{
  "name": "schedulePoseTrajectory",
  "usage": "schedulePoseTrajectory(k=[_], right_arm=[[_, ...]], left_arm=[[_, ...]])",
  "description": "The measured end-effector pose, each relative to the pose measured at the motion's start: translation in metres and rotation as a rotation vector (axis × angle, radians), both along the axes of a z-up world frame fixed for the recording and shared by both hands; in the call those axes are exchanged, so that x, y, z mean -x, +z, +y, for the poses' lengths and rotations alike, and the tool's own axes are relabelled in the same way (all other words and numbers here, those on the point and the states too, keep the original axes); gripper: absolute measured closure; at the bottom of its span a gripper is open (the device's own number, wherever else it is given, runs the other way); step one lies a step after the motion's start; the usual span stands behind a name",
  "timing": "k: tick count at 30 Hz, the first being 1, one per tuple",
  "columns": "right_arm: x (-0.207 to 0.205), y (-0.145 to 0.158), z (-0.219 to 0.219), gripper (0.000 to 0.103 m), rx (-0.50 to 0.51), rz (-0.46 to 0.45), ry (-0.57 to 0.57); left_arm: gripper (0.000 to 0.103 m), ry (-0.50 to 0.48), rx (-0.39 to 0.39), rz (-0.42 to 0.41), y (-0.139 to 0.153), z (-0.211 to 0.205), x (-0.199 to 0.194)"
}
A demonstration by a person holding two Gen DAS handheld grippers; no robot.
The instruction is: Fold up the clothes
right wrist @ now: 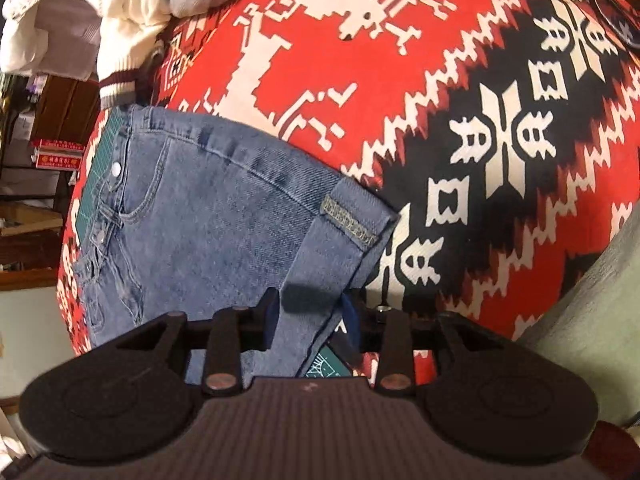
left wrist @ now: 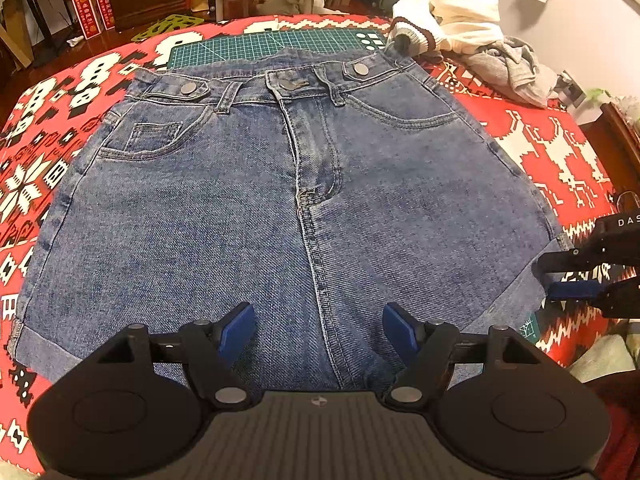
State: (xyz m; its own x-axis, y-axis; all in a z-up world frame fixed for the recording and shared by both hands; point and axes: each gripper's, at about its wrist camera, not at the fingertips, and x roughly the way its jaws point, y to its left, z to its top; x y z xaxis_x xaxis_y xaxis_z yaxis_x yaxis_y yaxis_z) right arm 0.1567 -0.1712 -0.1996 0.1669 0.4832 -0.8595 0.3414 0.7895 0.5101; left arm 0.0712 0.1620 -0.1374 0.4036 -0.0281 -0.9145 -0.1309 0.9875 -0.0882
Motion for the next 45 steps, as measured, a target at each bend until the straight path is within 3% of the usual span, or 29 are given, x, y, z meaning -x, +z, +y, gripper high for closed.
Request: schedulePoseTrajectory(k=[9, 16, 19, 23, 24, 29, 45], right_arm=[[0.002, 0.012, -0.006, 0.064, -0.027, -0.091, -0.035], [-0.003, 0.011, 0.009, 0.066, -0.003, -0.074, 0.053], [-0.004, 0.009, 0.012, 0.074, 0.026, -0.063, 0.055], [-0.005, 0.008, 0.014, 0.097, 0.076, -0.062, 0.06], [-0.004, 0.008, 0.016, 0.098, 0.092, -0.06, 0.067], [0.001, 0.009, 0.019, 0.1, 0.142, -0.061, 0.084], [0.007, 0.011, 0.013, 0.101, 0.166, -0.055, 0.088]], left_arm=[[0.033, 0.002, -0.002, 0.003, 0.0, 0.0, 0.0], [0.033, 0.001, -0.004, 0.001, 0.0, 0.0, 0.0], [0.033, 0.003, -0.005, 0.004, 0.0, 0.0, 0.0], [0.033, -0.001, -0.005, 0.002, 0.0, 0.0, -0.001], [0.033, -0.003, -0.007, 0.002, 0.0, -0.001, -0.001], [0.033, -0.007, -0.012, 0.005, -0.001, -0.001, 0.0], [0.033, -0.01, -0.02, 0.007, -0.002, -0.002, 0.001]])
